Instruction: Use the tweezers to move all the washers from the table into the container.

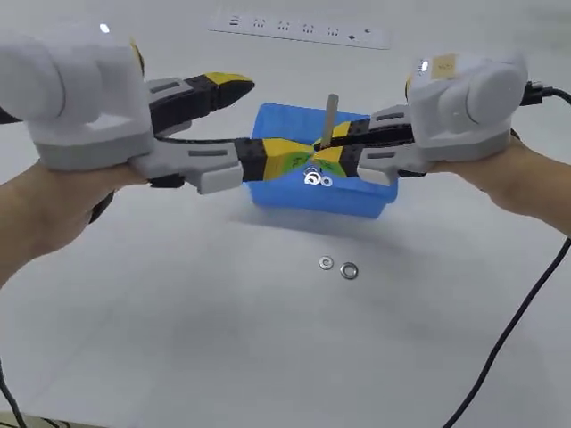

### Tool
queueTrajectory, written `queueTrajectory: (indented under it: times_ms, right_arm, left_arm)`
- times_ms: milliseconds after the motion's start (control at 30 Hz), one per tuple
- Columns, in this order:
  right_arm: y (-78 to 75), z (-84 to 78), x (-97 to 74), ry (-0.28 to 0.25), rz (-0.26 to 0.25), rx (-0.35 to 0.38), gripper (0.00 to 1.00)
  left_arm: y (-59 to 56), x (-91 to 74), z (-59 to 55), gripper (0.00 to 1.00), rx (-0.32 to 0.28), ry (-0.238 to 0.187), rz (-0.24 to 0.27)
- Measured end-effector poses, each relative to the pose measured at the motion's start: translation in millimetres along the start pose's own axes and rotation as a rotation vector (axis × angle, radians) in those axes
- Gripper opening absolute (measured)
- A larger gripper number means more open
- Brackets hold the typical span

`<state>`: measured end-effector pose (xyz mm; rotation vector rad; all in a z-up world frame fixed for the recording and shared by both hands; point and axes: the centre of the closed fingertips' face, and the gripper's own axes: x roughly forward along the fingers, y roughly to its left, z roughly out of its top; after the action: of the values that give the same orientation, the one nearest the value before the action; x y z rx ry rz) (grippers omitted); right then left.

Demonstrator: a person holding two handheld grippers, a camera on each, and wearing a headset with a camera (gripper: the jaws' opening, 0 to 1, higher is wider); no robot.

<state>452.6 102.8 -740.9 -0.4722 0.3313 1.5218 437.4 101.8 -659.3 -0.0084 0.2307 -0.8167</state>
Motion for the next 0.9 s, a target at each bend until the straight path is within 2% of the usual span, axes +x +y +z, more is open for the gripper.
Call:
queueTrajectory:
  times_ms: [67, 233, 433, 600, 900]
  right_arm:
    - [0.5, 0.3, -0.5, -0.001, 0.000, -0.002, 0.08]
    - [3.7, -1.0, -1.6, 0.005, 0.009, -0.010, 0.08]
    - [7.4, -0.9, -2.5, 0.011, 0.021, -0.023, 0.08]
    - [9.8, -0.3, -0.7, 0.015, 0.033, -0.034, 0.08]
    - [16.7, 5.4, 2.4, 0.020, 0.061, -0.067, 0.08]
  left_arm:
    - [-2.8, 7.6, 2.4, 0.51, 0.030, 0.009, -0.028]
    - [-10.2, 20.9, 6.0, 0.46, 0.032, 0.020, -0.080]
    - [-18.2, 25.8, 7.9, 0.28, 0.096, 0.037, -0.122]
    - [-29.7, 27.2, 9.5, 0.23, 0.120, 0.042, -0.166]
    - [-41.3, 28.3, 6.0, 0.12, 0.131, 0.060, -0.212]
